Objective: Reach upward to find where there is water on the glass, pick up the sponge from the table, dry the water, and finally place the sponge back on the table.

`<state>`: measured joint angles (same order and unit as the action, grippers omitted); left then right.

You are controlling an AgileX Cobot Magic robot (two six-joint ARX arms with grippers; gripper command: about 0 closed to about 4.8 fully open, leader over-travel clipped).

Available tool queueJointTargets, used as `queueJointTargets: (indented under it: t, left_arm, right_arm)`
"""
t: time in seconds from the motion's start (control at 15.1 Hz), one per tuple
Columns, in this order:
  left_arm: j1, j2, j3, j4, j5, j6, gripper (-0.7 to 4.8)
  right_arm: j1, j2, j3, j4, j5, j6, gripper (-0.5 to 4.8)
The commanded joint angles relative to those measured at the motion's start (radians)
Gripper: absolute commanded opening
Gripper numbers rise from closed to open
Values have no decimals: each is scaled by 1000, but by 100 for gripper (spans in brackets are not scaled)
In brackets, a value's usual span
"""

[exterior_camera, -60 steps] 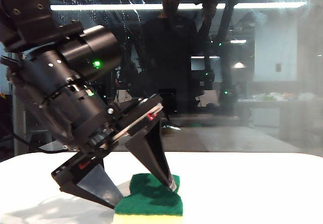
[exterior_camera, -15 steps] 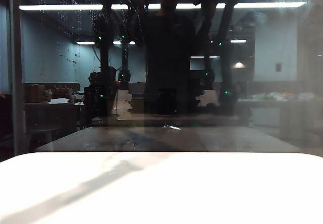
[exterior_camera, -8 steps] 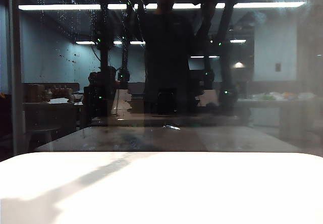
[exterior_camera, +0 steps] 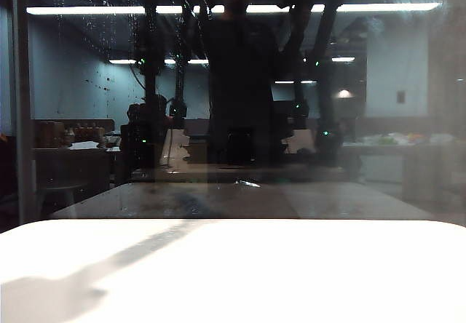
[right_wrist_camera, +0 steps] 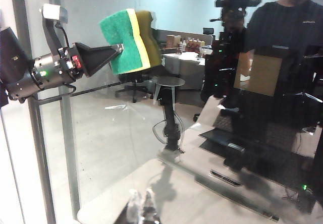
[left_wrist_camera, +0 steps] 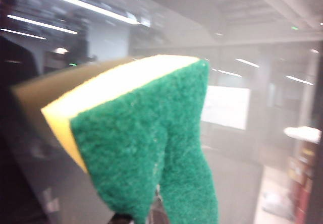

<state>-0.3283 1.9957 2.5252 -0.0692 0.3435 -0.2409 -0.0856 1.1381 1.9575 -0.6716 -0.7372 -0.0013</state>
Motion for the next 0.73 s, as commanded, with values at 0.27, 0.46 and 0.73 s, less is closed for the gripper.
queueJointTargets:
  t: [0.27, 0.46, 0.73]
  left_arm:
    - [156, -32, 91, -124, -18, -3, -6]
    - [245, -79, 92, -179, -76, -3, -6]
    - [361, -119, 92, -248, -64, -3, -6]
  right_arm:
    - [0, -3, 4, 11, 2, 1, -5]
    - [0, -3, 4, 11, 2, 1, -5]
    - [0, -3, 4, 18, 2, 1, -5]
